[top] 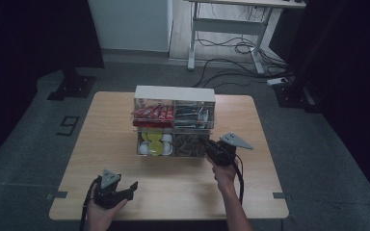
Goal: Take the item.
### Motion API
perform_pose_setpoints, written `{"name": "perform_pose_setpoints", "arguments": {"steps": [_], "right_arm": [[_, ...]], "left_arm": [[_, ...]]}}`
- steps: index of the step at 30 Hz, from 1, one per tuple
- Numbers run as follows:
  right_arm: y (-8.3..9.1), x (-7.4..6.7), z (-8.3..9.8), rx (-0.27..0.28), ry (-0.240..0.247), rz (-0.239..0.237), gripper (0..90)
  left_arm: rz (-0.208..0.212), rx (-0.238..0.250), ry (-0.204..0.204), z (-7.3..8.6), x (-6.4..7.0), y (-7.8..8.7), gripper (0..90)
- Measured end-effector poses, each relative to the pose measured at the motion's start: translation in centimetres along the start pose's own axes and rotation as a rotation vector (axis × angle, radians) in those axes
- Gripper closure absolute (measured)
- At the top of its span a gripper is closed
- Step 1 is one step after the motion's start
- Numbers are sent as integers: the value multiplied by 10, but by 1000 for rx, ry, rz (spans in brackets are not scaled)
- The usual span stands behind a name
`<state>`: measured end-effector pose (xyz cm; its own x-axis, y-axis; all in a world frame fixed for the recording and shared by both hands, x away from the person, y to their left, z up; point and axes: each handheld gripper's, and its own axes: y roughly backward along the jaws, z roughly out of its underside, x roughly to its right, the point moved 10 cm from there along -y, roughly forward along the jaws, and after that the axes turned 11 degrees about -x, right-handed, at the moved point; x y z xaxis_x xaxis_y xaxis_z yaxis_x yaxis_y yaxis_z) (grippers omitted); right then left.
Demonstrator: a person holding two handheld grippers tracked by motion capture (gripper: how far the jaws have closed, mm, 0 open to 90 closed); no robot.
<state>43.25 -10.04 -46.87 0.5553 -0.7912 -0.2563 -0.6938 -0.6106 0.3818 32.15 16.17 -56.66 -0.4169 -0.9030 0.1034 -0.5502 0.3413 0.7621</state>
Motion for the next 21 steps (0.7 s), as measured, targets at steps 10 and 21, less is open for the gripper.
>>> {"name": "perform_pose_setpoints", "arguments": {"steps": [10,21], "right_arm": [[2,3,0,4,-7,-2,893],[2,3,-1,6,-8,0,894]], "left_arm": [[-1,14,2,-22,7,-7,279],[-22,30,-11,-44,12,-13,280]]}}
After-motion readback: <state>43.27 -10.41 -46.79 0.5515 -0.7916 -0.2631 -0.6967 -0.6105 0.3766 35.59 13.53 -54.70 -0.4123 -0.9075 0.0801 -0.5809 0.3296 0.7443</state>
